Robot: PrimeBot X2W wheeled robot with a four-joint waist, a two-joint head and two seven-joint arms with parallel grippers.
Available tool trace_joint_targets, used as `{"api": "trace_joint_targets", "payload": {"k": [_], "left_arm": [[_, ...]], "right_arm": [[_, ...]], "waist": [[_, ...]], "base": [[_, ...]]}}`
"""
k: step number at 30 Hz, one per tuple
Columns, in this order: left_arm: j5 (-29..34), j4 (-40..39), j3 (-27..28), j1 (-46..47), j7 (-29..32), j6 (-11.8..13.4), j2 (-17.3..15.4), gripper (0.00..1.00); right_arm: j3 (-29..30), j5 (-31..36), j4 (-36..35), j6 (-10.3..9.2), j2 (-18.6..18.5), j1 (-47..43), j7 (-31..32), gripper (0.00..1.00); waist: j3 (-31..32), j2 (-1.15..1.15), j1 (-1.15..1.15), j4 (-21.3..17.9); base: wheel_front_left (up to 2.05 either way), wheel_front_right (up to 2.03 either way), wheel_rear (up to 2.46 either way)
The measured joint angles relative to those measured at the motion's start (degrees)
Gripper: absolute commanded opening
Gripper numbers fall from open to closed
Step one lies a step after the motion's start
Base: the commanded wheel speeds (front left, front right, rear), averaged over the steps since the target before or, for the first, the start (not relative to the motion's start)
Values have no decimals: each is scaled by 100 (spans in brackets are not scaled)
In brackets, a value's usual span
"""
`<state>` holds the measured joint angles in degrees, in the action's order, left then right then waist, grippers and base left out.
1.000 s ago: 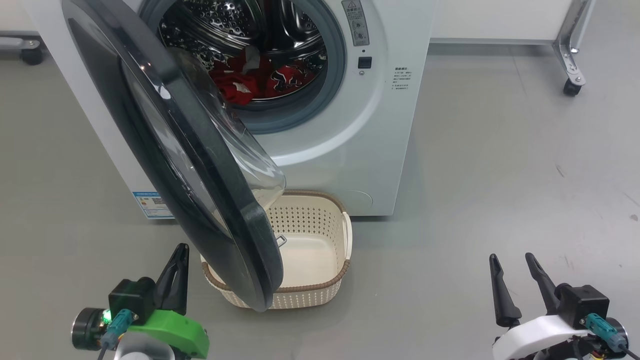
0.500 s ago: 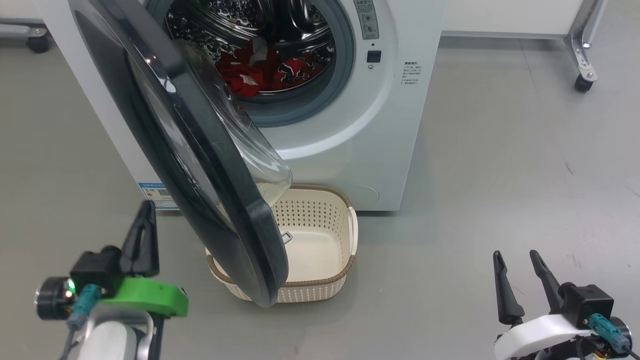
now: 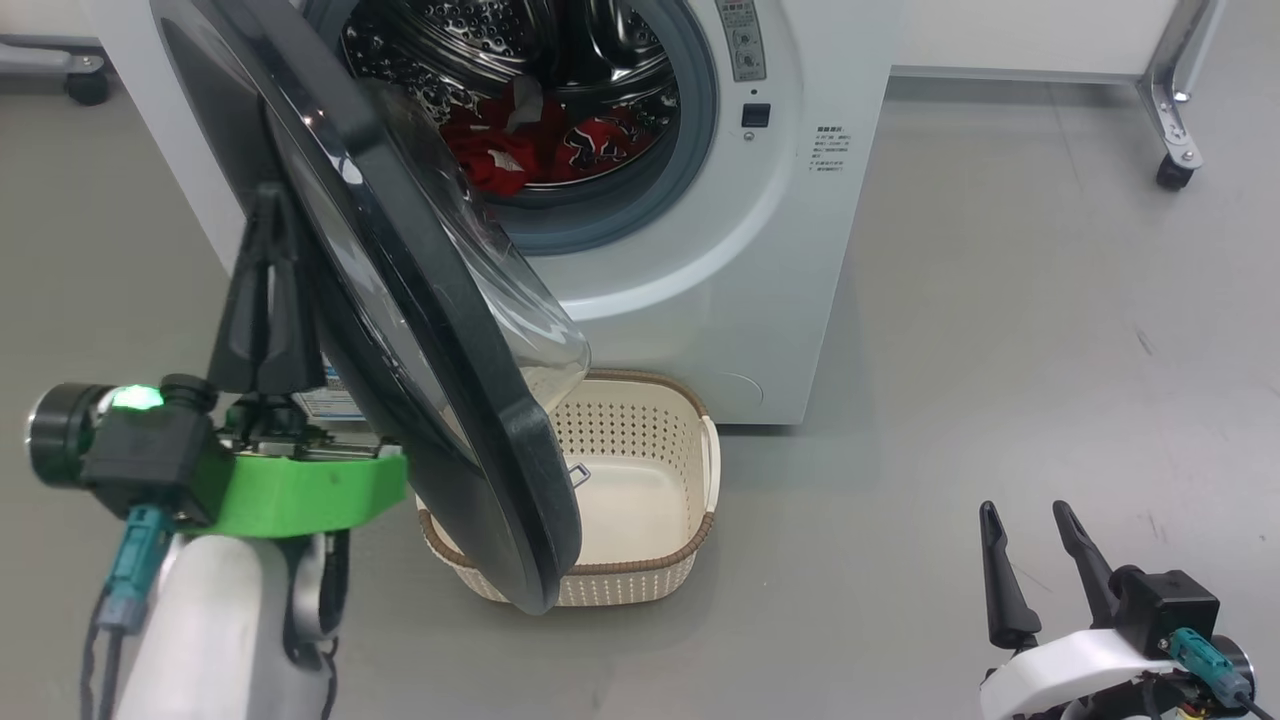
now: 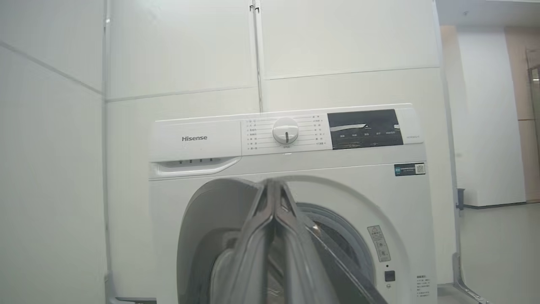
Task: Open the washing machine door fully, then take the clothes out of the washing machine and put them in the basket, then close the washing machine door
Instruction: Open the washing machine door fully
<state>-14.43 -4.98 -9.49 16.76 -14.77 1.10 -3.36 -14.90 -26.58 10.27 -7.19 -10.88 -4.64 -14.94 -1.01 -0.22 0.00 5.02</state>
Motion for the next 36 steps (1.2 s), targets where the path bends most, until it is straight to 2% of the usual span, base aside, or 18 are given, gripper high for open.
{"api": "trace_joint_targets", "payload": {"k": [10, 22, 27, 36], "left_arm": [[-177, -620, -1191, 122, 363, -543, 67, 0], [-682, -758, -2607, -186, 1211, -653, 78, 0], [-720, -456, -2670, -376, 1380, -515, 71, 0], [-655, 24, -2436, -529, 1577, 4, 67, 0]], "right_arm": [[0, 38, 12, 5, 31, -4, 0, 100], [1, 42, 20, 66, 80, -33, 0, 100], [16, 47, 8, 108, 110, -25, 0, 100], [87, 52, 10, 125, 147, -4, 0, 100]], "waist": [[-8, 0, 0, -34], [-96, 0, 0, -17], [-218, 0, 0, -7], [-300, 0, 0, 2]], "base": [[0, 0, 0], [0, 0, 0], [0, 0, 0], [0, 0, 0]]}}
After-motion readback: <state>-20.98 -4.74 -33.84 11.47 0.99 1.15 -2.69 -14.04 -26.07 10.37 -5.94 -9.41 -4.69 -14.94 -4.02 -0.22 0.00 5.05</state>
